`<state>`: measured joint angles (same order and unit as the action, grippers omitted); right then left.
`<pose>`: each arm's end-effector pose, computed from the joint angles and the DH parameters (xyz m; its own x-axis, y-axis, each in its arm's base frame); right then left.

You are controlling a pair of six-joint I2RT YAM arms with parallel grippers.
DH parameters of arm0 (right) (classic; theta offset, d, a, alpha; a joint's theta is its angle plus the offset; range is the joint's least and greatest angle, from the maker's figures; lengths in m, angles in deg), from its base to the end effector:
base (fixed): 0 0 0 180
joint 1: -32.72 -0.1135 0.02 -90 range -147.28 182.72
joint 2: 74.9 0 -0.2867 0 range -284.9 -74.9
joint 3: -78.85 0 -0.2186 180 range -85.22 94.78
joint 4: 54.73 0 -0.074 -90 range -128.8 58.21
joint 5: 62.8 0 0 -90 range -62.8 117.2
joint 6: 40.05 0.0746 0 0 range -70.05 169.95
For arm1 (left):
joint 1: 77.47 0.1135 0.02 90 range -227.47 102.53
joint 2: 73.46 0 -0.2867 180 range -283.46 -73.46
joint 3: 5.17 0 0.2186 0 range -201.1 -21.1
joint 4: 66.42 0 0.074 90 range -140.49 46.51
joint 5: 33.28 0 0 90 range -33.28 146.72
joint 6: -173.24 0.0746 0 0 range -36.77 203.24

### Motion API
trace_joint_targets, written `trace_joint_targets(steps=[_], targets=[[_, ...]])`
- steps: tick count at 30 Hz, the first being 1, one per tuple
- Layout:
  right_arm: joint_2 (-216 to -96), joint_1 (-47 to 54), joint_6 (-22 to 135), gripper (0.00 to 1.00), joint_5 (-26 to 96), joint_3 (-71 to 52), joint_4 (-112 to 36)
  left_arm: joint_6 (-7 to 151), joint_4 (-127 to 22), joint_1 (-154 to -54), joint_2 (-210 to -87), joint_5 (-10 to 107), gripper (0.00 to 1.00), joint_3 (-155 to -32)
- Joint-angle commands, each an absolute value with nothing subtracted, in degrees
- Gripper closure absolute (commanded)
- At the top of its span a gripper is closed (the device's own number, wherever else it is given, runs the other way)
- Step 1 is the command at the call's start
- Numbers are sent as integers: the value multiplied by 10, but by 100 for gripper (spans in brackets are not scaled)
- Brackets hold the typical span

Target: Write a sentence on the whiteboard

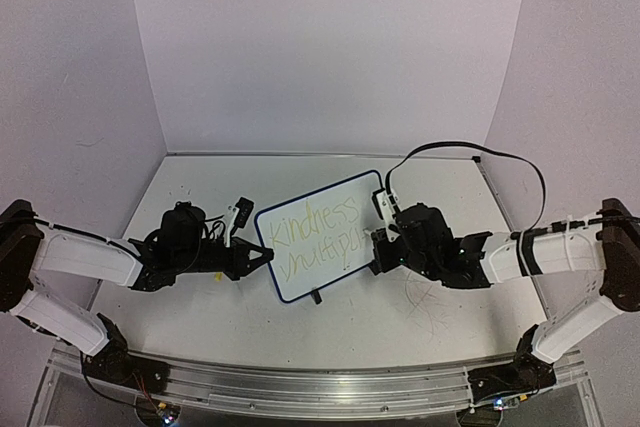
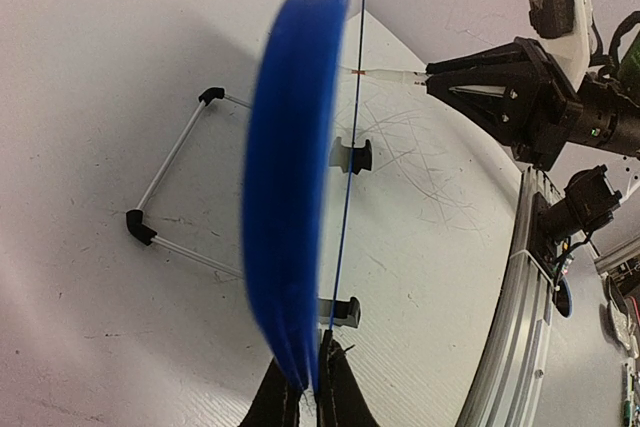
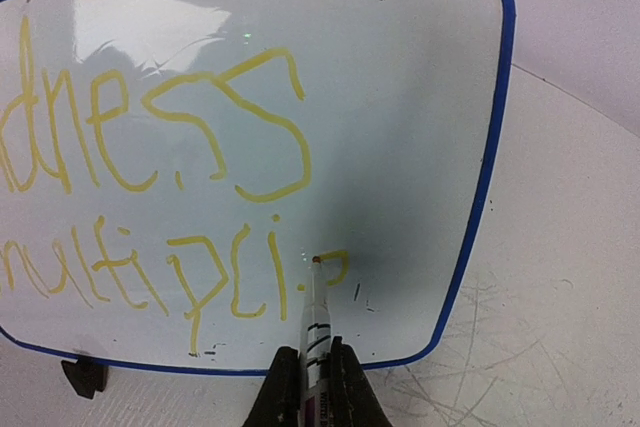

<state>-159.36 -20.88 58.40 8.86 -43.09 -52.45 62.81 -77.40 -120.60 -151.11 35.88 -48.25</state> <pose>0.2059 0.2397 0.2322 -0.3699 -0.2667 -0.8900 -0.5518 0.8337 -0.0205 0.1792 -0.2042 0.2120 -0.5798 0.0961 -0.8091 0.7198 0.5258 -0.4533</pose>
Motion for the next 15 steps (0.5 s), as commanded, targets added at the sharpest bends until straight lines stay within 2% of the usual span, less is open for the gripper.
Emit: trace_joint_targets(steps=[1,15], targets=[[-1607,-216,590,100,108,-424,-536,657,-732,-1204,-1508,388,100,-488],[-1608,-217,611,100,99,-457,-524,657,-732,-1204,-1509,388,100,-489]])
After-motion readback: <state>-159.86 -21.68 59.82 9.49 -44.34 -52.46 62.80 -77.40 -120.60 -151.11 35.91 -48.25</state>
